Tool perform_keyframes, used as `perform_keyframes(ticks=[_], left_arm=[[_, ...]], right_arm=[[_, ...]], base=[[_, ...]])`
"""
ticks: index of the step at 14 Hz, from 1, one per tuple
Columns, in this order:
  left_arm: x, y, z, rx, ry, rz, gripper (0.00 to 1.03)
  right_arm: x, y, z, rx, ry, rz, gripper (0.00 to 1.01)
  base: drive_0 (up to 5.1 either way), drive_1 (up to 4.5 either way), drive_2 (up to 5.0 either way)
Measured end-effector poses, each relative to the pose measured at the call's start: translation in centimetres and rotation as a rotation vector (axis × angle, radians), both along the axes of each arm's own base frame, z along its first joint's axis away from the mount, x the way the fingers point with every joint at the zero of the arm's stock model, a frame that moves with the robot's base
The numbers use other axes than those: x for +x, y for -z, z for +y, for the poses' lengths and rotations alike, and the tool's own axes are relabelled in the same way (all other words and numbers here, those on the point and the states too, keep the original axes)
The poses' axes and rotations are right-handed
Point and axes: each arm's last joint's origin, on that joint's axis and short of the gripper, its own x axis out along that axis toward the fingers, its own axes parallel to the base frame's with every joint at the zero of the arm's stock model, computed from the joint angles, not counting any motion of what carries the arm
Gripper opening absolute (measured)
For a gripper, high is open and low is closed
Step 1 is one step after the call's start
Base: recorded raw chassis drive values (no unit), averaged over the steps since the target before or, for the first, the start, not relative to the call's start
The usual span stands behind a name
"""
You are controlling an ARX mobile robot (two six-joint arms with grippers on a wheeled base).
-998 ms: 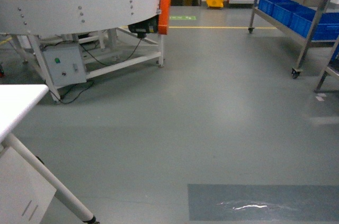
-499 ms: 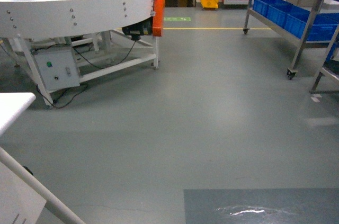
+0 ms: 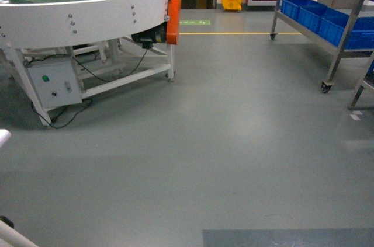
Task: Pick red block from blue box to shelf
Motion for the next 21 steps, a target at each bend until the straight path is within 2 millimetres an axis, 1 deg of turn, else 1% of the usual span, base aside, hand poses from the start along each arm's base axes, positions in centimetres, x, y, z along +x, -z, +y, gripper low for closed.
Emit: perform_keyframes(ticks=[21], left_arm=[[0.0,0.01,0.0,0.0,0.0,0.001,0.98]], right_arm=[[0.0,-0.02,0.0,0.0,0.0,-0.002,0.29]], base=[[0.0,4.2,-4.3]])
